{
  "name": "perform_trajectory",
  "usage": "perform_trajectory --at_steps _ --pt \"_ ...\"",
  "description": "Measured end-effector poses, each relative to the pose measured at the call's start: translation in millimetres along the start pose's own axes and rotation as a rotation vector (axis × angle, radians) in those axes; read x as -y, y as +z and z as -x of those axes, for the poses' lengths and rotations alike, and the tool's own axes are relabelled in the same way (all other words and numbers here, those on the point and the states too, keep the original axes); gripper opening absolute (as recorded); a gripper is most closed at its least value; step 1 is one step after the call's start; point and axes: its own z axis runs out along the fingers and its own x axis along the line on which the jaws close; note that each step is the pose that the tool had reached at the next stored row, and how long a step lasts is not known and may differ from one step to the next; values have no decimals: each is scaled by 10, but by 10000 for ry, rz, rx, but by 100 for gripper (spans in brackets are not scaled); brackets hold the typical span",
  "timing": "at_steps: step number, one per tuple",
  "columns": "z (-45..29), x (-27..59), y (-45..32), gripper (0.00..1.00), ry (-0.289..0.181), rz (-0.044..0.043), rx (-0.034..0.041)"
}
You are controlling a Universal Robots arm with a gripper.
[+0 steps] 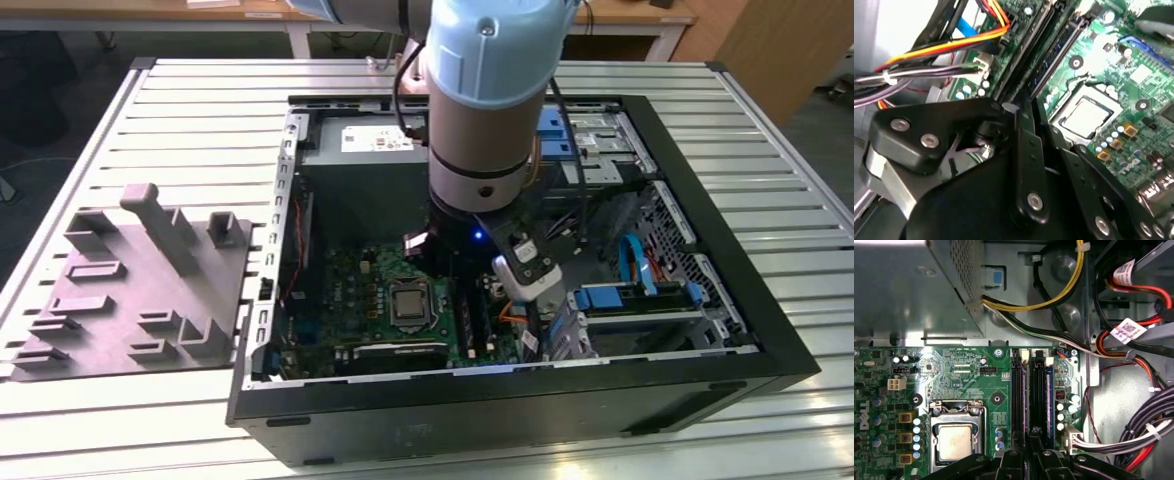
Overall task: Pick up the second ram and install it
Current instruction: 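Insert the second ram into the second slot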
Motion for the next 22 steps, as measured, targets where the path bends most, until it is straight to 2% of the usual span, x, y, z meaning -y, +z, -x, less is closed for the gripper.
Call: perform_trajectory --at_steps 5,8,14,16,17,22 --pt "9 -8 -164 19 0 1 0" --pt "13 -11 -226 19 0 -1 0" --pt "13 -11 -228 19 0 1 0" --pt "13 -11 -228 17 0 2 0" --pt "13 -11 -229 11 0 1 0" --pt "13 -11 -230 10 0 1 0"
